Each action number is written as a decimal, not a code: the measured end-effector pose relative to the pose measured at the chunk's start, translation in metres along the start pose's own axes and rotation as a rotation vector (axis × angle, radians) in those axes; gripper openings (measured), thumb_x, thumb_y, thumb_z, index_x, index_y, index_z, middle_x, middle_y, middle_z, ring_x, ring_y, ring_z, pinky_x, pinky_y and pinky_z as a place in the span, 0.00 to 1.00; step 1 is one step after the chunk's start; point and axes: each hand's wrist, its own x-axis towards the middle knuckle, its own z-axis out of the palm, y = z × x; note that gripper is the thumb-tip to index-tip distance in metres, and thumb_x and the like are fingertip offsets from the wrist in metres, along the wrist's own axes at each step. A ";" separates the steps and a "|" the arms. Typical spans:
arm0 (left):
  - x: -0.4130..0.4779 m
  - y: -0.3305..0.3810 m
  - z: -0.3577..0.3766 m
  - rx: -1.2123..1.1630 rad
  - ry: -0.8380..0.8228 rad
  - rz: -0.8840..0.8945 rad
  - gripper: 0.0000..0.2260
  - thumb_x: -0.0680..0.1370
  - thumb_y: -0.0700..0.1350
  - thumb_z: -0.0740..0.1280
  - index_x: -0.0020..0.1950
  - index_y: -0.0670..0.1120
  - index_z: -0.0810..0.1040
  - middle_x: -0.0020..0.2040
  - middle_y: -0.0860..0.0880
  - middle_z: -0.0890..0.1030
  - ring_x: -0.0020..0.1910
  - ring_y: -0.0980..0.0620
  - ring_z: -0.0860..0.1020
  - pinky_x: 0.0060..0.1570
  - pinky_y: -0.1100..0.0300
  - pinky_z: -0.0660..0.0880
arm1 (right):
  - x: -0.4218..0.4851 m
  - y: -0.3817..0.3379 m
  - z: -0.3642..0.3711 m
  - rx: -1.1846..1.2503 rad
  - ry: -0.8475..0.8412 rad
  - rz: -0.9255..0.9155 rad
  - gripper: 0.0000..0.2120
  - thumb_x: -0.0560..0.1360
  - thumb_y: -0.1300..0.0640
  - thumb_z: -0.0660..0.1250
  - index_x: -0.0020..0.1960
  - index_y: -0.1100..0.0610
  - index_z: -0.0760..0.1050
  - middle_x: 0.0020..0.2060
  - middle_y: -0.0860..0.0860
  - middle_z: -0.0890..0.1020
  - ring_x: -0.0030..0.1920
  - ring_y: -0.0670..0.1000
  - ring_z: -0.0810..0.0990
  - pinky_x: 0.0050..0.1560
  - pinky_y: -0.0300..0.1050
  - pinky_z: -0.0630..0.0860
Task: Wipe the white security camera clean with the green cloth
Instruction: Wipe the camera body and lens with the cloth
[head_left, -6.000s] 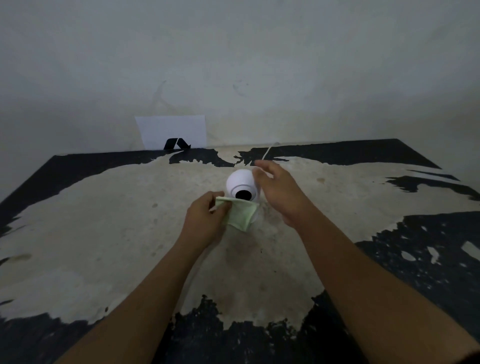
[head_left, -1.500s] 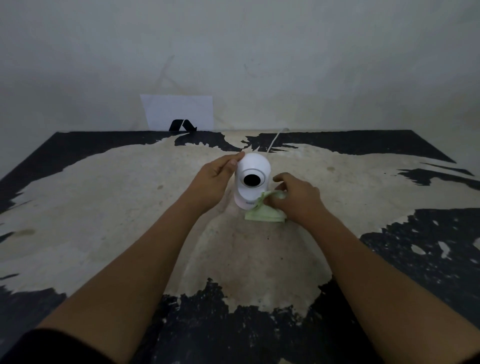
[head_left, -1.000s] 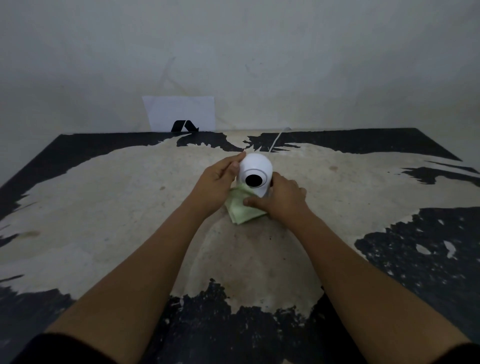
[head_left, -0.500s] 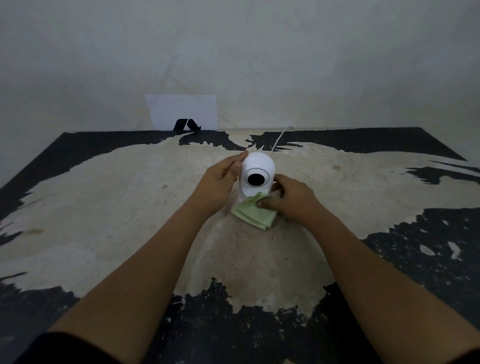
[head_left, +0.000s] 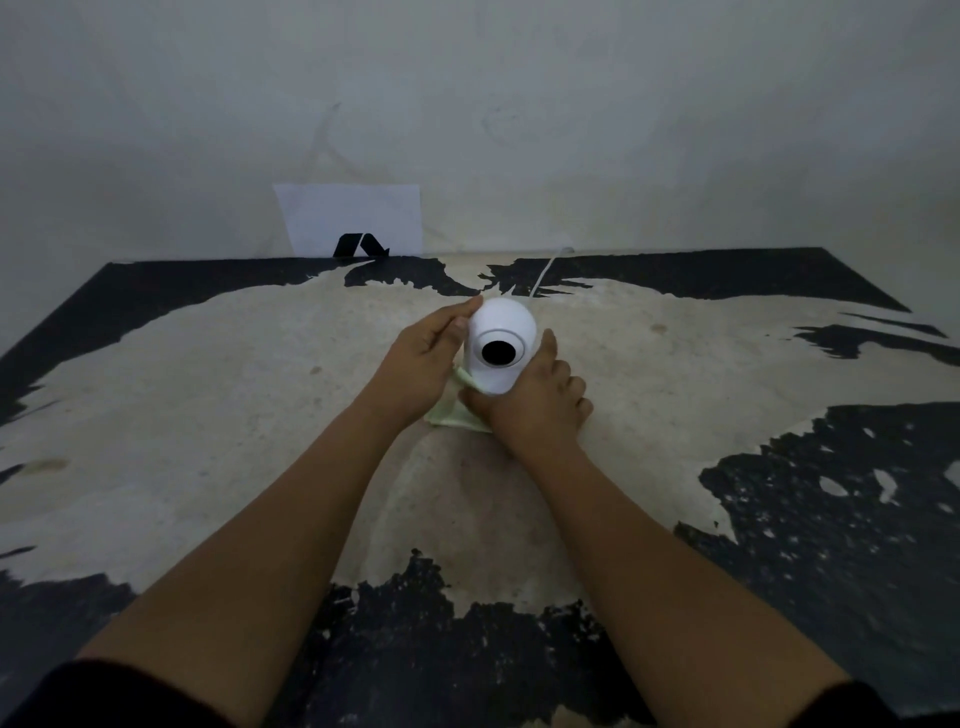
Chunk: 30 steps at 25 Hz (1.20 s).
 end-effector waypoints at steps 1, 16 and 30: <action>0.000 0.000 -0.001 0.011 -0.002 0.004 0.16 0.81 0.45 0.56 0.68 0.49 0.71 0.68 0.51 0.74 0.67 0.55 0.71 0.69 0.55 0.66 | 0.000 0.002 -0.002 -0.048 -0.005 -0.040 0.51 0.61 0.33 0.71 0.73 0.54 0.53 0.65 0.58 0.70 0.63 0.62 0.68 0.60 0.56 0.63; -0.007 0.008 -0.004 0.067 -0.072 -0.033 0.18 0.81 0.51 0.54 0.71 0.54 0.67 0.72 0.54 0.69 0.68 0.59 0.66 0.71 0.56 0.60 | 0.020 0.033 -0.074 0.142 -0.156 -0.399 0.07 0.74 0.53 0.68 0.40 0.55 0.78 0.27 0.46 0.71 0.29 0.43 0.67 0.31 0.41 0.62; -0.021 0.011 0.000 0.378 0.158 0.029 0.04 0.73 0.43 0.68 0.42 0.49 0.74 0.53 0.50 0.75 0.51 0.51 0.75 0.43 0.74 0.66 | 0.024 -0.003 -0.099 0.623 -0.144 -0.302 0.06 0.77 0.51 0.64 0.49 0.49 0.79 0.48 0.48 0.82 0.47 0.46 0.77 0.52 0.44 0.72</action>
